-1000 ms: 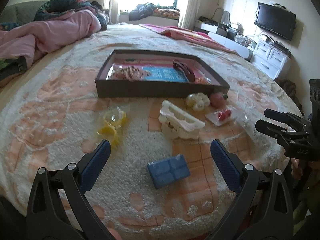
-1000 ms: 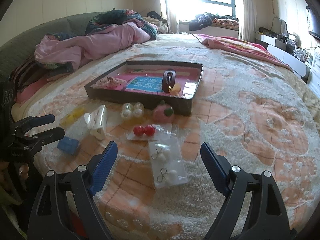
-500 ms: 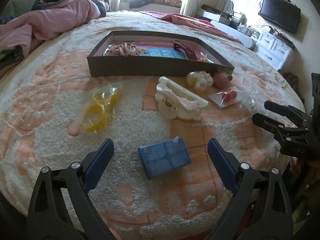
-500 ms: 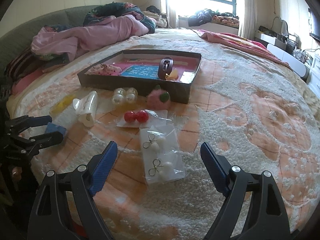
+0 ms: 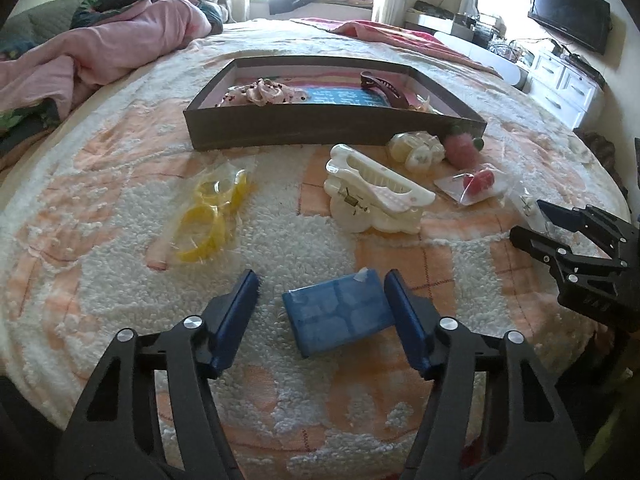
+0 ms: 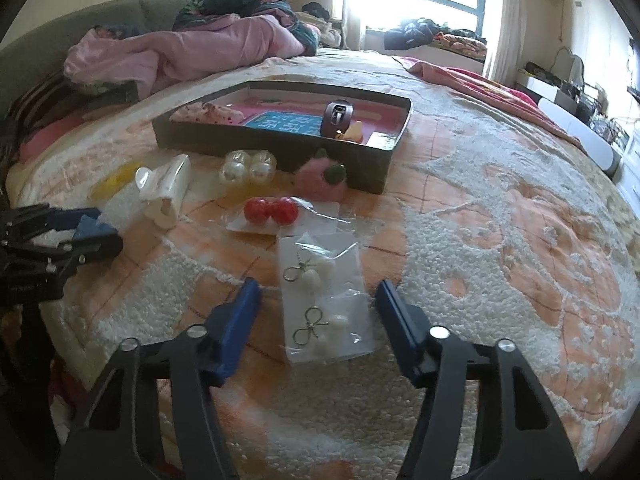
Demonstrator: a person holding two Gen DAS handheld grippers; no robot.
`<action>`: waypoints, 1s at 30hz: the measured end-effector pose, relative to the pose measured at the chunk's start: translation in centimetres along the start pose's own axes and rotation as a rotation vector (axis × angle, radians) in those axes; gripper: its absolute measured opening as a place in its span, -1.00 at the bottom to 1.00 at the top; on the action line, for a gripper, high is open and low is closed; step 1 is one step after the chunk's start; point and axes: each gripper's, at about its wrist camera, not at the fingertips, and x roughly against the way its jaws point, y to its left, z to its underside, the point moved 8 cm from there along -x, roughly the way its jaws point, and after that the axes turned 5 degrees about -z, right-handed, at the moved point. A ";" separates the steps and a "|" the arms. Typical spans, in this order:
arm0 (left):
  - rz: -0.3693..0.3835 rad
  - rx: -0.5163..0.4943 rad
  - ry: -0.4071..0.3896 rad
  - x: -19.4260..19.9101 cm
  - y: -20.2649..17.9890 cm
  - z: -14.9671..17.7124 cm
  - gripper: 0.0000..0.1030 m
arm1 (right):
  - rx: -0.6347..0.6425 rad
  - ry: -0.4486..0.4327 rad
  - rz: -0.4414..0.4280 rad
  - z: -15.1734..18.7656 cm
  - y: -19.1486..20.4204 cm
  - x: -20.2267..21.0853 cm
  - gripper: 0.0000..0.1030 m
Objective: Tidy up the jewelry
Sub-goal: 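Grasp the blue plastic box with the left tool while the right tool grasps the bagged earrings, then carry the blue box into the tray with the left tool while the right tool carries the earrings there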
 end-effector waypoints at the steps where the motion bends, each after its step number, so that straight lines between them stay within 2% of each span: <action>1: -0.002 -0.005 -0.001 0.0 0.0 -0.1 -0.01 | 0.010 0.001 -0.001 0.0 0.2 0.0 -0.06; 3: -0.006 -0.017 -0.008 0.2 -0.1 -0.2 -0.10 | 0.028 0.002 -0.006 0.1 0.5 0.0 -0.21; 4: -0.002 -0.020 -0.010 0.3 -0.2 -0.3 -0.20 | 0.037 0.003 -0.006 0.1 0.7 0.0 -0.21; 10: 0.025 -0.018 -0.013 0.6 -0.3 -0.4 -0.20 | 0.051 0.008 -0.023 0.1 1.3 0.2 -0.23; 20: 0.056 0.010 -0.038 1.9 0.0 -1.1 -0.20 | 0.042 -0.018 -0.145 -0.7 3.7 1.3 -0.24; 30: 0.050 0.030 -0.080 3.0 0.8 -2.3 -0.20 | 0.046 -0.038 -0.178 -1.6 5.3 2.2 -0.24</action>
